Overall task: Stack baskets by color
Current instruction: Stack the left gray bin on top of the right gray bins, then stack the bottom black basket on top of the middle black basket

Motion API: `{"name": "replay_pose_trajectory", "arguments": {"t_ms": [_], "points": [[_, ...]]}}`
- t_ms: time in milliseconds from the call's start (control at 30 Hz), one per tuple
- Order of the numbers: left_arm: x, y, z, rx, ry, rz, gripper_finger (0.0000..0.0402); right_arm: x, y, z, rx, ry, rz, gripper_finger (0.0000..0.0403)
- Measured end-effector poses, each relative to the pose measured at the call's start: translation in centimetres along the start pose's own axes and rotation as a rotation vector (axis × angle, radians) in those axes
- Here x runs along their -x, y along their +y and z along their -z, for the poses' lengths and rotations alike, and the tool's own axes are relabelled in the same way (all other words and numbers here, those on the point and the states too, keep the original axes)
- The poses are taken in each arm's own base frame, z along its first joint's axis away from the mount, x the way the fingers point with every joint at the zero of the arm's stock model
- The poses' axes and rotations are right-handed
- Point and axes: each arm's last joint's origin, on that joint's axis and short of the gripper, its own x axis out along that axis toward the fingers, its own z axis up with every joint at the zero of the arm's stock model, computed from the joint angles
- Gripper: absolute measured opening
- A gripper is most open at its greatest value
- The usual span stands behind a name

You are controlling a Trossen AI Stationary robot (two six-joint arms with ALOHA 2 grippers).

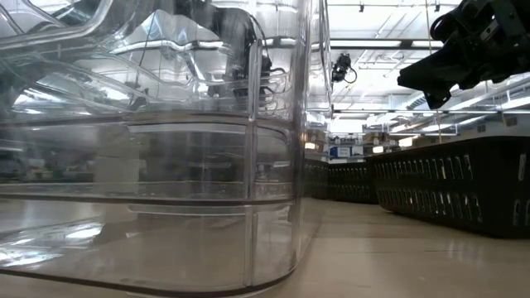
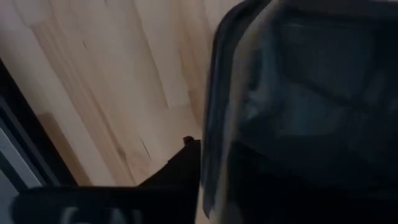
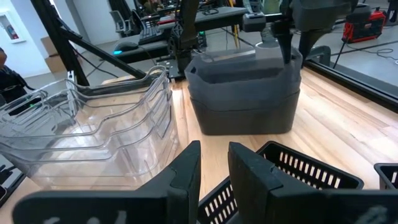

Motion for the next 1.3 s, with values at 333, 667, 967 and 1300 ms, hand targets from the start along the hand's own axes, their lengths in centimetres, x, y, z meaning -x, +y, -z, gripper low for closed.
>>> {"name": "replay_pose_trajectory", "arguments": {"t_ms": [333,667,967,1300], "points": [[3.0,0.0,-0.5,0.1,-0.04,-0.111,0.0189,0.0,0.0,0.0,0.0,0.0,0.0,0.0087],[6.9,-0.6,-0.2,0.216,-0.274,-0.019,0.0185,0.0,0.0,0.0,0.0,0.0,0.0,0.0087],[9.0,-4.8,0.3,0.147,-0.44,0.023,0.0131,0.0,0.0,0.0,0.0,0.0,0.0,0.0087],[8.5,-12.1,2.6,0.17,-0.617,-0.06,0.0091,0.0,0.0,0.0,0.017,-0.001,0.0,0.0087]]}}
